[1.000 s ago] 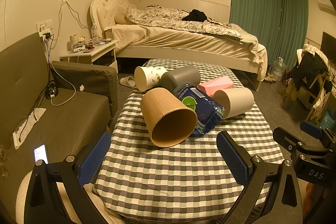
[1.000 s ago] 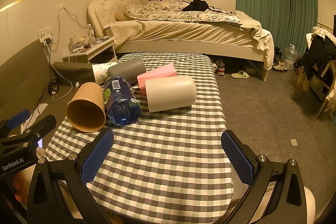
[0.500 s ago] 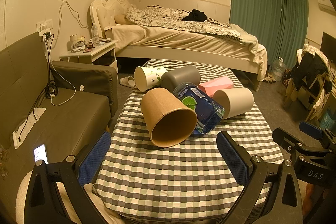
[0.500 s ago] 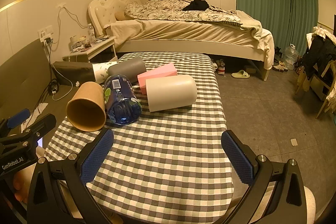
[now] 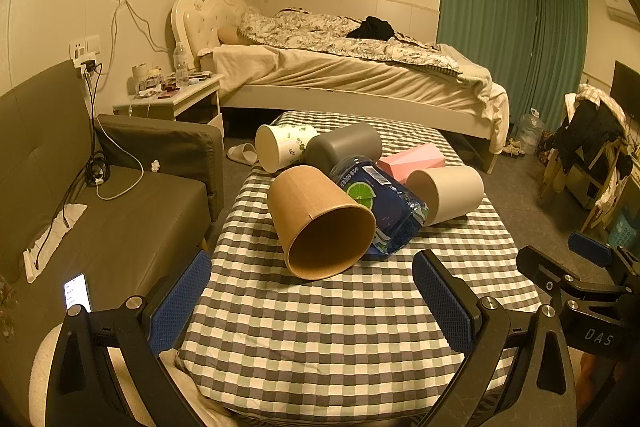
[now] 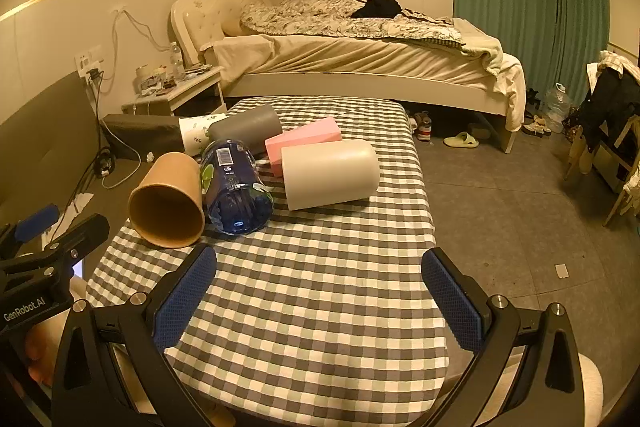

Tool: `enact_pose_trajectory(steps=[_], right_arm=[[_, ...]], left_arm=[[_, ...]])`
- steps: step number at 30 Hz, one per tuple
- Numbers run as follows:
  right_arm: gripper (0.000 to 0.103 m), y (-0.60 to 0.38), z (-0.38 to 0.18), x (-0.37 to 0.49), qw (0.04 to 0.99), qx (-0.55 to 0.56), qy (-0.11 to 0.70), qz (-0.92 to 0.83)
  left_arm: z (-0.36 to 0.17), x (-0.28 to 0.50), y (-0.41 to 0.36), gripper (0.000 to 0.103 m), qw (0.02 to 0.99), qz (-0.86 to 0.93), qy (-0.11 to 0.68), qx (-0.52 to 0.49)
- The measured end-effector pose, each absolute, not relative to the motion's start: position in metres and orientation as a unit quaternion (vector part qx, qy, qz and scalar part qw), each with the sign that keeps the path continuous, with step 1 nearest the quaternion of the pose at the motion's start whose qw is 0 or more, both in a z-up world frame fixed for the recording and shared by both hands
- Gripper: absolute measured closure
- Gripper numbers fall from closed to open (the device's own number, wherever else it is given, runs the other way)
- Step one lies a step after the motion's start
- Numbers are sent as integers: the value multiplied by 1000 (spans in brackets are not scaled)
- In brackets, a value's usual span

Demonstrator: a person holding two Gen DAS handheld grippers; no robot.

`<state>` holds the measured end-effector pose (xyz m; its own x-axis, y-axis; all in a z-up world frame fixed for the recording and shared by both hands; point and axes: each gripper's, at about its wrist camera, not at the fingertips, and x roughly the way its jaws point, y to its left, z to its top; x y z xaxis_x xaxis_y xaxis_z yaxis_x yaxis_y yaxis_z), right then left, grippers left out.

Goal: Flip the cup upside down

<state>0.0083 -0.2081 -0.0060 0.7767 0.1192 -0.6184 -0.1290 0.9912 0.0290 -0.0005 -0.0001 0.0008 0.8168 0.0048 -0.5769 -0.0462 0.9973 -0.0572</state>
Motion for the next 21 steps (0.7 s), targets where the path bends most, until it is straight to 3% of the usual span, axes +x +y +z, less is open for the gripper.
enact_pose_trajectory(steps=[13, 21], right_arm=[[0, -207, 3, 15, 939, -2, 332, 89], [0, -191, 19, 65, 917, -5, 372, 142]], left_arm=[[-7, 11, 13, 0, 946, 27, 319, -54], [2, 40, 44, 0, 939, 67, 331, -67]])
